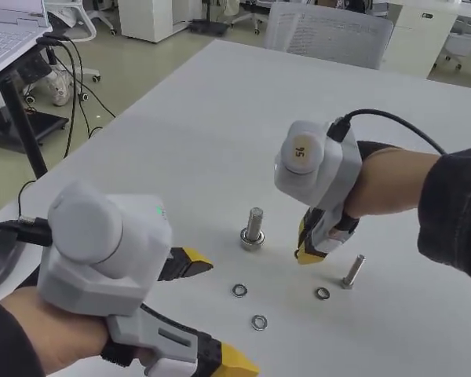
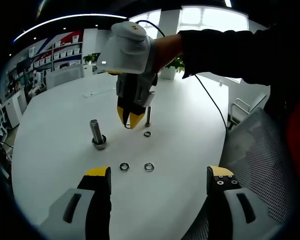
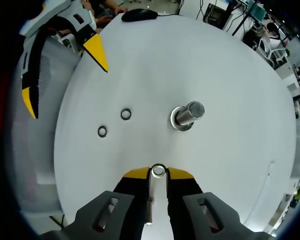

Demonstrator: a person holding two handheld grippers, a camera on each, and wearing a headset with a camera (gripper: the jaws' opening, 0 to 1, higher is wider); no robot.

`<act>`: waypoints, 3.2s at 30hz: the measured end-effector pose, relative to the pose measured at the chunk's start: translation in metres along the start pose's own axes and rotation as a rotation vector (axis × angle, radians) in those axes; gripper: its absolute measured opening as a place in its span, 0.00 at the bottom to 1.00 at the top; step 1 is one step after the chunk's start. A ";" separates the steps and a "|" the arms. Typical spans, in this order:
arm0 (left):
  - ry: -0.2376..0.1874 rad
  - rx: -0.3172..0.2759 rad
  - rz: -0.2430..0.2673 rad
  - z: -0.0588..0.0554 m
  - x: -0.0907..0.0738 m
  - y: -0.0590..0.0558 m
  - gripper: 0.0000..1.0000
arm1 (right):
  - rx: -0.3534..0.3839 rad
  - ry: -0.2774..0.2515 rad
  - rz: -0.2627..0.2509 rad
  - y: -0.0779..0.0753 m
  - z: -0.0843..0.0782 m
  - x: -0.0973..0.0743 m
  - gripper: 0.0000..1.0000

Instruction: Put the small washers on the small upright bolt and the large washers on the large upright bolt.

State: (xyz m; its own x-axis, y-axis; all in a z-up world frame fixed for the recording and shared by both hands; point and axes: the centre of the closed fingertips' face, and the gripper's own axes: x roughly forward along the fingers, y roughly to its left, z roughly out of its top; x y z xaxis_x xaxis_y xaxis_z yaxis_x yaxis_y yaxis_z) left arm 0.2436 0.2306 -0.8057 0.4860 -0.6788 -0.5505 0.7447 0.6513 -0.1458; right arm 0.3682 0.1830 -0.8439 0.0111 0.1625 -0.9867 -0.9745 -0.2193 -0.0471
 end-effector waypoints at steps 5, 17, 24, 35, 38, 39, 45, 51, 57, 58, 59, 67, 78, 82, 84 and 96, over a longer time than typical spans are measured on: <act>-0.001 0.002 -0.001 0.000 0.000 0.000 0.78 | 0.005 -0.007 -0.011 0.002 -0.002 -0.015 0.14; -0.001 0.006 -0.004 0.000 0.000 -0.001 0.78 | 0.014 -0.011 -0.052 0.003 -0.018 -0.042 0.14; 0.001 0.008 -0.006 -0.001 0.001 -0.002 0.78 | 0.033 0.006 -0.064 0.006 -0.034 -0.054 0.14; 0.004 0.009 -0.006 -0.003 0.000 -0.003 0.78 | 0.061 0.034 -0.060 0.014 -0.056 -0.054 0.14; 0.006 0.009 -0.005 -0.003 0.000 -0.004 0.78 | 0.065 0.040 -0.051 0.017 -0.059 -0.051 0.14; 0.006 0.009 -0.005 -0.003 0.000 -0.004 0.78 | 0.066 0.042 -0.050 0.018 -0.059 -0.050 0.14; 0.008 0.008 -0.005 -0.004 0.000 -0.004 0.78 | 0.069 0.046 -0.038 0.020 -0.062 -0.046 0.14; 0.010 0.007 -0.005 -0.004 0.000 -0.004 0.78 | 0.068 0.048 -0.027 0.021 -0.062 -0.043 0.14; 0.011 0.005 -0.005 -0.003 0.000 -0.003 0.78 | 0.067 0.051 -0.020 0.021 -0.063 -0.040 0.14; 0.011 0.004 -0.006 -0.003 0.000 -0.004 0.78 | 0.067 0.050 -0.020 0.021 -0.063 -0.040 0.14; 0.011 0.005 -0.005 -0.003 0.000 -0.004 0.78 | 0.066 0.050 -0.020 0.020 -0.063 -0.039 0.14; 0.012 0.002 -0.003 -0.004 0.001 -0.003 0.77 | 0.064 0.052 -0.014 0.019 -0.063 -0.036 0.14; 0.015 -0.001 0.000 -0.005 0.001 -0.002 0.77 | 0.071 0.051 -0.001 0.016 -0.067 -0.025 0.14; 0.018 -0.001 0.000 -0.005 0.001 -0.002 0.77 | 0.070 0.054 0.008 0.018 -0.067 -0.019 0.14; 0.018 -0.002 0.000 -0.005 0.001 -0.002 0.77 | 0.070 0.057 0.010 0.018 -0.067 -0.016 0.14; 0.023 -0.006 0.003 -0.007 0.001 -0.001 0.77 | 0.079 0.058 0.031 0.020 -0.068 0.000 0.14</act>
State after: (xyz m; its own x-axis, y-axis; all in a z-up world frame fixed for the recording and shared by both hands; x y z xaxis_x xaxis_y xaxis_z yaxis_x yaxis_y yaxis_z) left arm 0.2400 0.2314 -0.8114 0.4770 -0.6691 -0.5699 0.7408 0.6550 -0.1490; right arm 0.3637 0.1129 -0.8555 -0.0085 0.1000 -0.9950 -0.9893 -0.1461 -0.0063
